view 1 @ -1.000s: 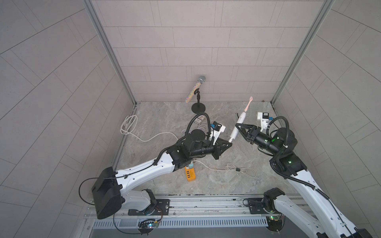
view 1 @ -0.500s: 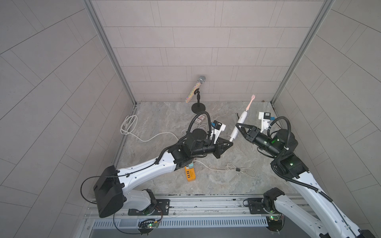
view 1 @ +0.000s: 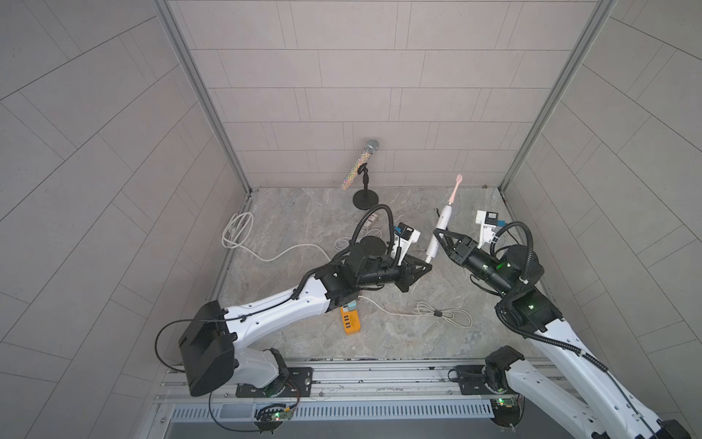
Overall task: Charge the electric toothbrush
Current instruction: Insert the charging cable into the electric toothbrush.
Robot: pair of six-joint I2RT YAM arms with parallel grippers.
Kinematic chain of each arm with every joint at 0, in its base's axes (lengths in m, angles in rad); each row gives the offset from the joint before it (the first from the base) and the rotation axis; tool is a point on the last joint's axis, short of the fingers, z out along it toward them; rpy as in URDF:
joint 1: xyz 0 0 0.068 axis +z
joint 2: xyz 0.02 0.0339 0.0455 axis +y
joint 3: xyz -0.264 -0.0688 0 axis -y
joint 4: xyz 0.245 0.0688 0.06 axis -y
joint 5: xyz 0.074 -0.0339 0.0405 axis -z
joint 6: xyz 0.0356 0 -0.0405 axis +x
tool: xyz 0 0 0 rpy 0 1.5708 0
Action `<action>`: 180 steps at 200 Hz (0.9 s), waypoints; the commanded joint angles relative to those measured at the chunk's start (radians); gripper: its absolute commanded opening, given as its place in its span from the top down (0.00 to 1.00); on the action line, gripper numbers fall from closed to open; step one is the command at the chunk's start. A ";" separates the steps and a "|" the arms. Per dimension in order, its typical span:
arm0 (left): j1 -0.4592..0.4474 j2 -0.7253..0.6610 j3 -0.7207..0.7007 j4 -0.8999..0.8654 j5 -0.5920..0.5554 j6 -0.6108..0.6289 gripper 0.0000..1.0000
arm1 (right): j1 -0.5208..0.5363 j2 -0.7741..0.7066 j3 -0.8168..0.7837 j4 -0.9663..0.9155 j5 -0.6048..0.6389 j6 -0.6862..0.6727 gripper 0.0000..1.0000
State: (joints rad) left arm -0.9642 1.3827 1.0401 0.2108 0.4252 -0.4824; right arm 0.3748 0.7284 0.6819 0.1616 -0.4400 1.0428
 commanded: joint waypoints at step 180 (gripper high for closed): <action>0.111 0.013 0.170 0.426 -0.028 -0.125 1.00 | 0.148 0.000 -0.172 -0.084 -0.160 -0.043 1.00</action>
State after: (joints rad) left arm -0.9081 1.3960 1.0473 0.2371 0.5308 -0.6018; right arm 0.4408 0.7013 0.5838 0.3088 -0.3023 1.0130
